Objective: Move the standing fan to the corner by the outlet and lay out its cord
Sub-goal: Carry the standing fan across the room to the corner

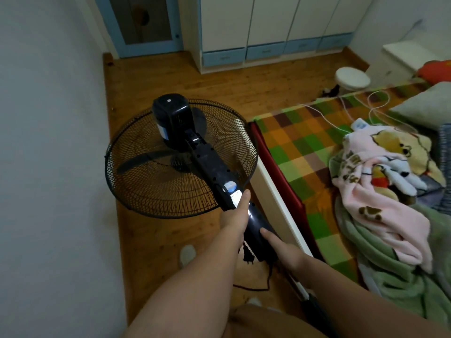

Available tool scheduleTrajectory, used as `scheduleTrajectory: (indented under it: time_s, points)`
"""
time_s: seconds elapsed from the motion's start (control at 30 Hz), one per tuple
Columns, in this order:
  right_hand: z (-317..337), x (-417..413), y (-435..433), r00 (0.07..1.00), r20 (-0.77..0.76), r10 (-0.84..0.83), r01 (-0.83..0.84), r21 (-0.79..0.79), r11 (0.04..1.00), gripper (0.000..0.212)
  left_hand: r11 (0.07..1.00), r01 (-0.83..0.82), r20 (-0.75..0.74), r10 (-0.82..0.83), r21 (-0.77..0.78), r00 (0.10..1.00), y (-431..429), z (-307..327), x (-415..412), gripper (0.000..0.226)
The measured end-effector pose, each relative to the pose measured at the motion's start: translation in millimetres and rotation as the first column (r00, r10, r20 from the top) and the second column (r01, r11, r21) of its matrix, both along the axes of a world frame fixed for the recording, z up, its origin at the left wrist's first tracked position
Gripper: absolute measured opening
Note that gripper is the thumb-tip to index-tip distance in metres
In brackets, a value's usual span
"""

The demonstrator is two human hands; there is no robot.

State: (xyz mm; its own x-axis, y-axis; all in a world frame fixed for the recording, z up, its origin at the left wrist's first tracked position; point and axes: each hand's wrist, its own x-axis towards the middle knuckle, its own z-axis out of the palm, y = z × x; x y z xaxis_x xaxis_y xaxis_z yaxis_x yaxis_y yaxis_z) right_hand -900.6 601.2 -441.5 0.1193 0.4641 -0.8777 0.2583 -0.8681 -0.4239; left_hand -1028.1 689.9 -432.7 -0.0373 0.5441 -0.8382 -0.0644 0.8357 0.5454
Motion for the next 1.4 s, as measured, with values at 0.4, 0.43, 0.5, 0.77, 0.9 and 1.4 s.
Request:
scheduleTrajectory:
  time_s: [0.4, 0.43, 0.5, 0.77, 0.9, 1.4]
  points:
    - [13.2, -87.2, 150.1, 0.998, 0.058, -0.039, 0.037, 0.028, 0.999, 0.110, 0.998, 0.051, -0.005, -0.051, 0.024, 0.999, 161.6, 5.5, -83.0, 0.103]
    - [13.4, -91.1, 159.4, 0.997, 0.059, -0.047, 0.046, 0.027, 0.999, 0.110, 0.998, 0.053, -0.003, -0.053, 0.024, 0.999, 171.7, 4.5, -86.2, 0.103]
    - [13.5, -94.9, 173.6, 0.996, 0.055, -0.071, 0.070, 0.021, 0.997, 0.109, 0.998, 0.053, -0.004, -0.053, 0.019, 0.999, 185.9, 4.6, -88.7, 0.104]
    - [6.7, -101.9, 233.8, 0.995, 0.081, -0.059, 0.064, -0.055, 0.996, 0.118, 0.997, 0.079, -0.030, -0.080, -0.023, 0.996, 246.7, -7.3, -93.7, 0.102]
    - [-0.6, -96.6, 272.9, 0.997, 0.063, -0.054, 0.058, -0.059, 0.997, 0.111, 0.996, 0.075, -0.008, -0.076, -0.039, 0.997, 287.1, -14.8, -88.4, 0.099]
    - [-2.3, -24.0, 455.5, 0.988, -0.015, -0.156, 0.155, -0.027, 0.987, 0.091, 0.987, 0.147, -0.037, -0.149, -0.062, 0.988, 472.9, -17.4, -10.3, 0.103]
